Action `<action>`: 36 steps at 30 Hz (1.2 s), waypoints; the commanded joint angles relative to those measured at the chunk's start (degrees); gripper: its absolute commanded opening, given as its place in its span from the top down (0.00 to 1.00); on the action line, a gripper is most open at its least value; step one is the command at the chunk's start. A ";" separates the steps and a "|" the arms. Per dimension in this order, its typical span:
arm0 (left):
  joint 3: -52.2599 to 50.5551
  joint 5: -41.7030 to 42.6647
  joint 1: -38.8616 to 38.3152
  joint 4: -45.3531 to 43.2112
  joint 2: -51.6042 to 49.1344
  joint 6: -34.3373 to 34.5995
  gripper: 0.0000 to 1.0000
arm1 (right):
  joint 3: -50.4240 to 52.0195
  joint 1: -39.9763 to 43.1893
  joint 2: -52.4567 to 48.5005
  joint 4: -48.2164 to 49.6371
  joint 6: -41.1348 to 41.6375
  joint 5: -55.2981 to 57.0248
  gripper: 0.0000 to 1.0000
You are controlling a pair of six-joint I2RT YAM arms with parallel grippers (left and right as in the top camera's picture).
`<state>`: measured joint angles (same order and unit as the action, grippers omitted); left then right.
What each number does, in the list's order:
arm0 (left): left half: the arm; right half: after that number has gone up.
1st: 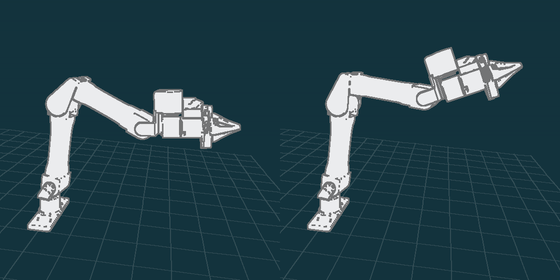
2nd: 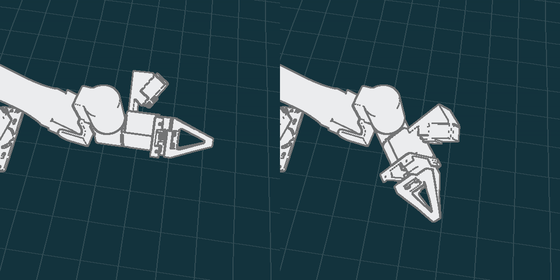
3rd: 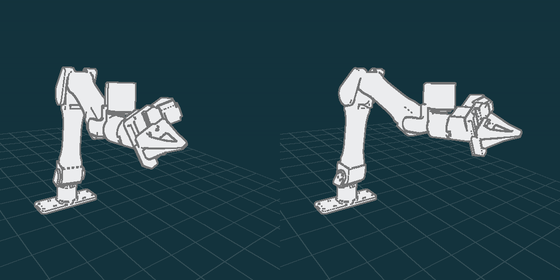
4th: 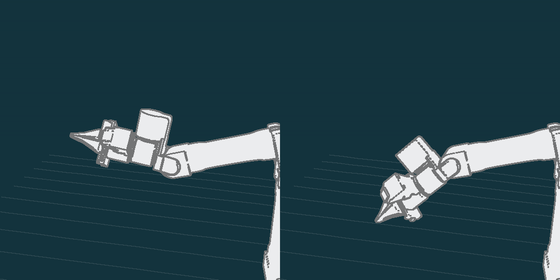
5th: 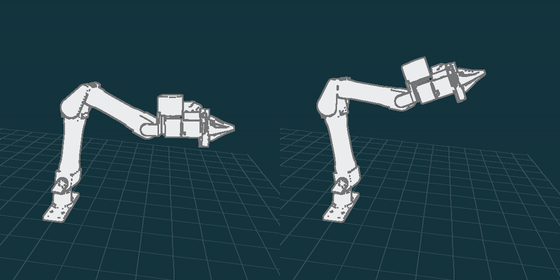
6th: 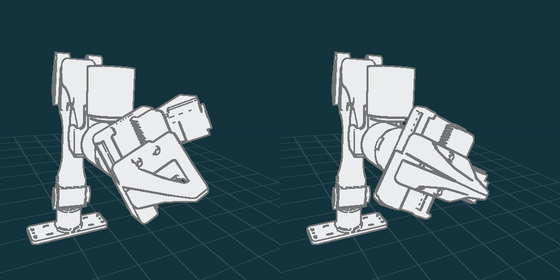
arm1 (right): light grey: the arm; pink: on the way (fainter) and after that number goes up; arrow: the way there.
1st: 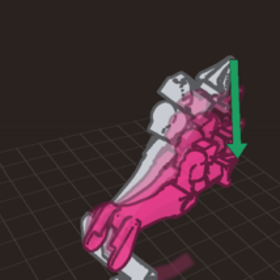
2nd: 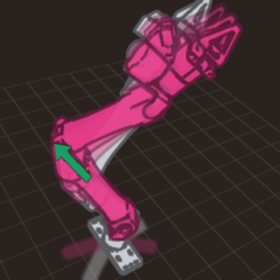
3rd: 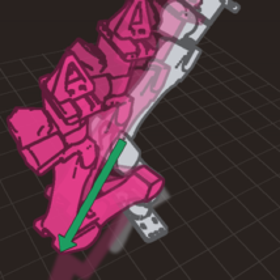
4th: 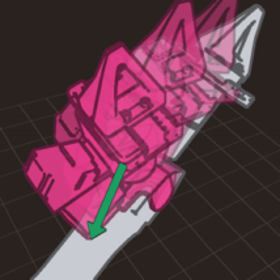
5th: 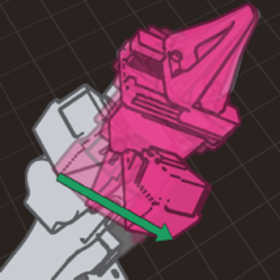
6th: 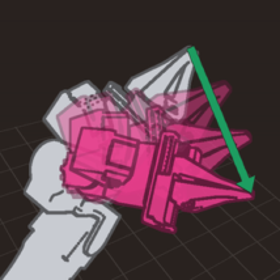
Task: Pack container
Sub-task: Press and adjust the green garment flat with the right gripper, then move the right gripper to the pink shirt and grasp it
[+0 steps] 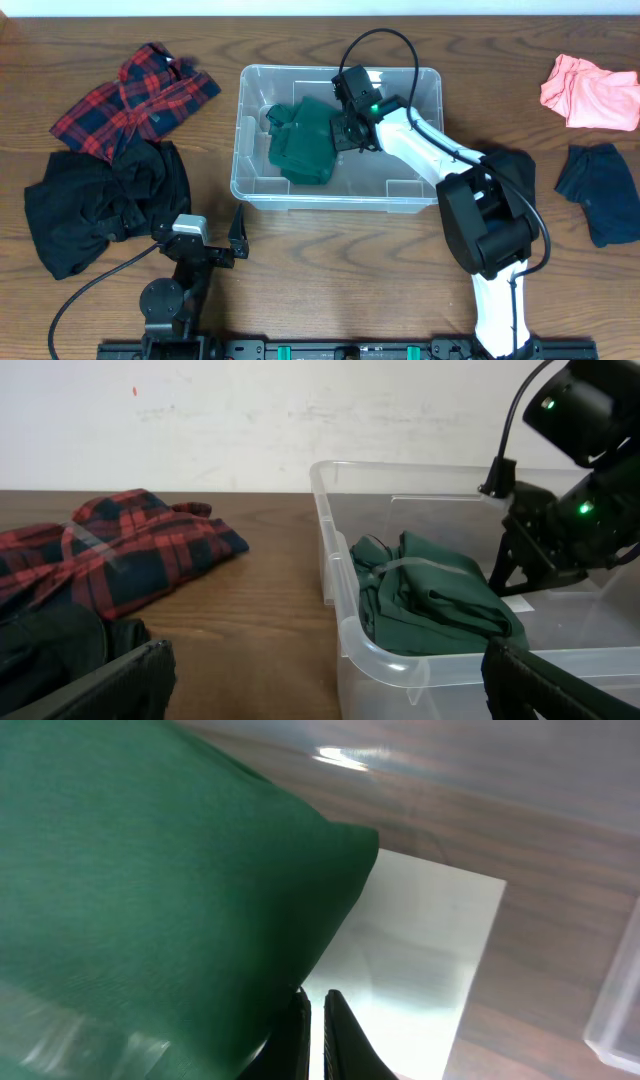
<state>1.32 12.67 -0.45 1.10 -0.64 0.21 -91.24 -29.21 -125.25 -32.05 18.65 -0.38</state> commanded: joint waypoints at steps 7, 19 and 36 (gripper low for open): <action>-1.09 0.33 -0.17 1.81 -0.07 0.11 0.02 | -1.05 -1.11 -1.51 4.48 0.59 -1.36 0.95; -1.09 0.33 -0.17 1.81 -0.07 0.11 0.02 | -1.29 -3.52 -1.27 8.26 0.57 -1.18 0.91; -1.09 0.33 -0.17 1.81 -0.07 0.11 0.02 | -2.12 6.25 25.20 -6.25 -1.16 -1.18 0.01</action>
<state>1.32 12.67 -0.45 1.10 -0.64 0.21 -91.90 -25.69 -105.78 -37.45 17.56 -0.91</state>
